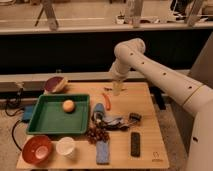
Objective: Place fork in purple bowl
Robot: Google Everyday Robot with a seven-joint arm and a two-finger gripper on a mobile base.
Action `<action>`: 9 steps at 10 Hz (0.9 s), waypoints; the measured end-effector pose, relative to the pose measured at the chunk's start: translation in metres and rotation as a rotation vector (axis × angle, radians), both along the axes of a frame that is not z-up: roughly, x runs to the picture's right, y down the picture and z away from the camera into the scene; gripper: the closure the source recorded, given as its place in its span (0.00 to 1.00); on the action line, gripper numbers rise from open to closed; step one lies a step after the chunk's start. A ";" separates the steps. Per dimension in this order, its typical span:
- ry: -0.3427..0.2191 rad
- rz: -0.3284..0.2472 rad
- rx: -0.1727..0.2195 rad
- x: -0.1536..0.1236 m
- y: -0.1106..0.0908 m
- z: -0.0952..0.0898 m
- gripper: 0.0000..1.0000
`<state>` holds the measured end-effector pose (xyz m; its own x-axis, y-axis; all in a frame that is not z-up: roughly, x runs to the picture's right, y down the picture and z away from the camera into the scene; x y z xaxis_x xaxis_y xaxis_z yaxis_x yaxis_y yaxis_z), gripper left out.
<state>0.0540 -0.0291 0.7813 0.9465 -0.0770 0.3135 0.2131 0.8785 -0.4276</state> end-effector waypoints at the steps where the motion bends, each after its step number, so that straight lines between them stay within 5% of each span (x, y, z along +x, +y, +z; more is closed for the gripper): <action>1: 0.000 -0.001 0.002 -0.004 -0.001 0.002 0.20; 3: 0.014 0.018 -0.005 -0.009 0.004 0.016 0.20; 9: 0.034 0.079 -0.012 0.039 0.034 0.126 0.20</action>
<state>0.0935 0.0053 0.9070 0.9597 0.0021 0.2811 0.1281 0.8870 -0.4437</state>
